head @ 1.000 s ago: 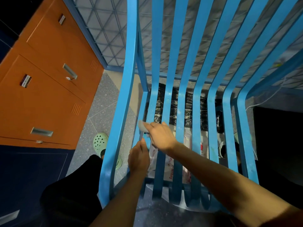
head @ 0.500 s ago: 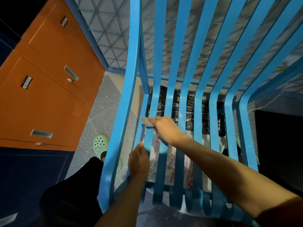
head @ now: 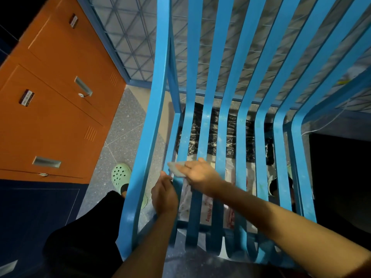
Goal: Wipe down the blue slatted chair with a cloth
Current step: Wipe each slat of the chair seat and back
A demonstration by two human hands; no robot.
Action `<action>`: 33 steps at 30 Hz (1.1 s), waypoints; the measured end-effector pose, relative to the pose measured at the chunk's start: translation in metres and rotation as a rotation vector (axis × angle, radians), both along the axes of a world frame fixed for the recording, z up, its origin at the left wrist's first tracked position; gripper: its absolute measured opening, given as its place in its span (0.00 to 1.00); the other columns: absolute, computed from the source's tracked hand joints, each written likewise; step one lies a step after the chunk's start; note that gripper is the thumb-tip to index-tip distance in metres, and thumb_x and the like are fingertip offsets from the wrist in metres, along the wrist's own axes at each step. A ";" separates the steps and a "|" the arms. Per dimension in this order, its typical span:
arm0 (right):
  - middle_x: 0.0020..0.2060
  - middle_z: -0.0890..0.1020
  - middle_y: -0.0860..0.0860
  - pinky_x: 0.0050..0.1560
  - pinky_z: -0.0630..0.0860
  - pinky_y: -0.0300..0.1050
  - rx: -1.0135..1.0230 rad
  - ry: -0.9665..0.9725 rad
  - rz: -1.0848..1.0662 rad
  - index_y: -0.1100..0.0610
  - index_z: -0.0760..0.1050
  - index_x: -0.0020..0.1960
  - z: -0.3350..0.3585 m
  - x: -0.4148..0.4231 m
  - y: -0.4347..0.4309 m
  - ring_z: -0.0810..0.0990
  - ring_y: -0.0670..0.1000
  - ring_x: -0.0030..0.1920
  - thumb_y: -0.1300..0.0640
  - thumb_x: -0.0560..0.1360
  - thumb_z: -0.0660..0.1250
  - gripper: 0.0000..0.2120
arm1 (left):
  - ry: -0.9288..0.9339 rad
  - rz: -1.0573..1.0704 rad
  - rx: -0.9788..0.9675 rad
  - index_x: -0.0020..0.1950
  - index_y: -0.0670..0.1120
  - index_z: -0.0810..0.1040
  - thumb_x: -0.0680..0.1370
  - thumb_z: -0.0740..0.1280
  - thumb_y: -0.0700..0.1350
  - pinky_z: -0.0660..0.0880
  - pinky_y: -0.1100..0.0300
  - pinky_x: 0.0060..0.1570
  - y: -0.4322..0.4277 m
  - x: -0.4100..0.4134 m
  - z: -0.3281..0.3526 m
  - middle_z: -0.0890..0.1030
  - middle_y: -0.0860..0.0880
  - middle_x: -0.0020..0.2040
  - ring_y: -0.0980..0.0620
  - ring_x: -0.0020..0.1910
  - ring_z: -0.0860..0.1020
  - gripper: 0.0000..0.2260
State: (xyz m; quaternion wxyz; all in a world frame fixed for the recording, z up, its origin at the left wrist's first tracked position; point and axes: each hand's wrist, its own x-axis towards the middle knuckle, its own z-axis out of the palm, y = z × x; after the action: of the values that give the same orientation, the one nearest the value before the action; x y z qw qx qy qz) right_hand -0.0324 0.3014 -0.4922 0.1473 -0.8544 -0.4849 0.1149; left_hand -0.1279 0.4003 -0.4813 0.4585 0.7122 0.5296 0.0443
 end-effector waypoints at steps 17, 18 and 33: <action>0.40 0.80 0.53 0.37 0.71 0.47 0.273 -0.022 -0.092 0.53 0.70 0.66 0.003 -0.038 -0.003 0.77 0.54 0.38 0.60 0.72 0.72 0.25 | 0.283 -0.308 0.018 0.55 0.45 0.80 0.82 0.48 0.56 0.73 0.51 0.51 0.007 0.004 -0.003 0.80 0.40 0.54 0.39 0.53 0.77 0.24; 0.40 0.80 0.53 0.37 0.71 0.47 0.238 -0.036 -0.069 0.53 0.72 0.66 0.003 -0.032 -0.003 0.78 0.54 0.38 0.60 0.71 0.72 0.24 | 0.283 -0.300 0.017 0.56 0.45 0.80 0.82 0.48 0.56 0.72 0.51 0.51 0.006 0.004 -0.002 0.80 0.39 0.55 0.39 0.54 0.77 0.24; 0.48 0.81 0.54 0.51 0.69 0.51 0.053 0.088 -0.363 0.50 0.74 0.66 0.016 0.029 0.027 0.80 0.57 0.47 0.58 0.79 0.60 0.16 | 0.260 -0.342 0.092 0.53 0.47 0.80 0.81 0.46 0.63 0.72 0.50 0.51 0.003 0.007 0.003 0.80 0.41 0.52 0.41 0.53 0.76 0.28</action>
State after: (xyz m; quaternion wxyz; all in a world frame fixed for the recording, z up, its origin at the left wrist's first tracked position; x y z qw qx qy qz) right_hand -0.0037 0.3281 -0.4765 0.2092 -0.9179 -0.3185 0.1109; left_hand -0.1210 0.4038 -0.4780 0.3541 0.8116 0.4533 -0.1019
